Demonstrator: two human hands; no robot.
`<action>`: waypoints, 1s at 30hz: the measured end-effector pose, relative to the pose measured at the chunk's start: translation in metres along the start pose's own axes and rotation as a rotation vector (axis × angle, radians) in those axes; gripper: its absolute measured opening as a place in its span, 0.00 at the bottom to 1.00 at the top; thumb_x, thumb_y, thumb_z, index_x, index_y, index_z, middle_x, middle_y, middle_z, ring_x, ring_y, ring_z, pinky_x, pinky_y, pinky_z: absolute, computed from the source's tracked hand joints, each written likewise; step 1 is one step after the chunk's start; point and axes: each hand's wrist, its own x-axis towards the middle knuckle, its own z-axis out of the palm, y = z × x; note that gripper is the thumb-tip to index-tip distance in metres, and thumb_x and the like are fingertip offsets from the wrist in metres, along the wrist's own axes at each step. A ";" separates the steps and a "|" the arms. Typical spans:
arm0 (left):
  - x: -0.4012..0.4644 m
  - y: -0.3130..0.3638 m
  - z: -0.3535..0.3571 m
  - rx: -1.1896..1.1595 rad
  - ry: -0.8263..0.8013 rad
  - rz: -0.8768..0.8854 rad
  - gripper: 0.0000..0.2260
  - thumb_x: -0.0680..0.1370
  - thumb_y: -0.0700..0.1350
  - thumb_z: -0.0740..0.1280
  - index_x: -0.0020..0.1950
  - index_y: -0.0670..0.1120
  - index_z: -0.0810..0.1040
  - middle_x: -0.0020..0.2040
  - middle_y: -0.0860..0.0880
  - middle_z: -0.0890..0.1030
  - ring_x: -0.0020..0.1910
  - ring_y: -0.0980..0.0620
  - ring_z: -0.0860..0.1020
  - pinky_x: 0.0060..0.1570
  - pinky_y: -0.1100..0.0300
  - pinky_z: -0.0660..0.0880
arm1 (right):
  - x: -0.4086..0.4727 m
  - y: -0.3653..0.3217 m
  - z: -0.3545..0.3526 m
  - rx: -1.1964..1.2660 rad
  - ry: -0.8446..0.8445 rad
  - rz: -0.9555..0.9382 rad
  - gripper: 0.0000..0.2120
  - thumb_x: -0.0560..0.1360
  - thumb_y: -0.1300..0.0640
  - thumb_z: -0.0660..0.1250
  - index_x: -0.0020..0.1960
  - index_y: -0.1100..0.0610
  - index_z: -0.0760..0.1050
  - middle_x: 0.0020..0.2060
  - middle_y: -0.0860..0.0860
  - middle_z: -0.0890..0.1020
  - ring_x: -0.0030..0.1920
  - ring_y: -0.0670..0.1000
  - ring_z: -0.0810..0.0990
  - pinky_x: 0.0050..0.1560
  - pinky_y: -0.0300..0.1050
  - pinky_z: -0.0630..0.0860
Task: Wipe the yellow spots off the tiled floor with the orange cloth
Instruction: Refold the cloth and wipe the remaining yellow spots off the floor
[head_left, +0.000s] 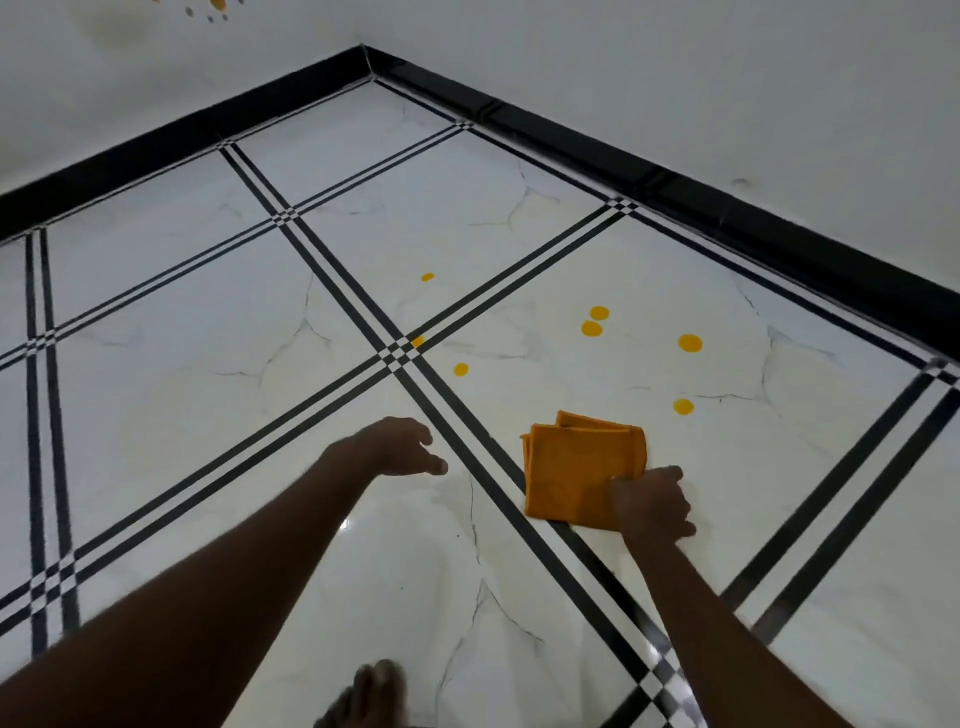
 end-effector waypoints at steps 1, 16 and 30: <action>0.007 0.002 0.002 0.026 -0.013 0.017 0.29 0.78 0.58 0.67 0.75 0.45 0.68 0.76 0.47 0.67 0.76 0.47 0.64 0.72 0.53 0.60 | 0.003 -0.003 0.003 0.027 -0.008 0.026 0.22 0.76 0.53 0.71 0.65 0.64 0.72 0.60 0.64 0.79 0.64 0.67 0.76 0.67 0.63 0.68; 0.090 0.000 -0.071 0.085 -0.102 0.045 0.16 0.76 0.56 0.67 0.51 0.43 0.80 0.49 0.43 0.82 0.44 0.48 0.80 0.43 0.58 0.78 | -0.008 -0.129 -0.066 -0.056 0.156 -0.774 0.15 0.75 0.58 0.68 0.60 0.47 0.76 0.44 0.54 0.85 0.45 0.62 0.83 0.43 0.50 0.78; 0.111 0.013 0.071 0.065 0.507 0.223 0.28 0.79 0.59 0.58 0.76 0.48 0.64 0.77 0.44 0.63 0.76 0.45 0.61 0.73 0.47 0.62 | 0.040 -0.095 0.060 -0.539 0.138 -1.124 0.26 0.77 0.45 0.66 0.70 0.56 0.74 0.68 0.62 0.77 0.66 0.64 0.77 0.64 0.62 0.75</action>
